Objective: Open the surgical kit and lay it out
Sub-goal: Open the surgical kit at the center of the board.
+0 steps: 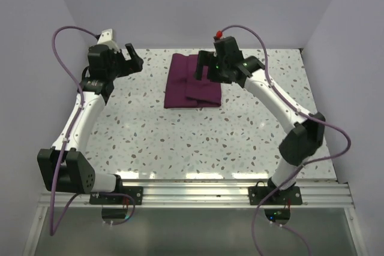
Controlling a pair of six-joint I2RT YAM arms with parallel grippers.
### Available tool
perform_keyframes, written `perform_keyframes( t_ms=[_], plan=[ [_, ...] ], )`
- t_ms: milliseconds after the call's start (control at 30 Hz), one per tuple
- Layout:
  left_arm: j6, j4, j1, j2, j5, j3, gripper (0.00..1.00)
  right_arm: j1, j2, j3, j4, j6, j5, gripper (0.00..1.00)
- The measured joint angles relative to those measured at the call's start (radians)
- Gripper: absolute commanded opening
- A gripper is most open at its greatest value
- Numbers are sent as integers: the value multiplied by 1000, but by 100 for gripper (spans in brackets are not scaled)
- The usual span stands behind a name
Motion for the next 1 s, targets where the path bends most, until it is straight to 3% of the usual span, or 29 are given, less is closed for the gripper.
perform_keyframes(
  t_ms=[167, 300, 467, 733, 867, 1000],
  plan=[
    [-73, -144, 0, -4, 0, -21, 100, 37, 330, 467, -138, -49, 6, 98],
    [-81, -132, 2, -39, 146, -167, 100, 61, 519, 710, -229, -77, 8, 98],
    [-92, -150, 1, -23, 324, -282, 100, 82, 635, 743, -285, -84, 19, 97],
    [-80, -183, 1, -40, 331, -286, 100, 118, 806, 760, -315, -87, 56, 90],
    [-80, -185, 1, -65, 331, -287, 100, 127, 900, 830, -327, -87, 58, 75],
    [-79, -188, 1, -77, 330, -299, 100, 126, 921, 835, -335, -93, 86, 45]
  ],
)
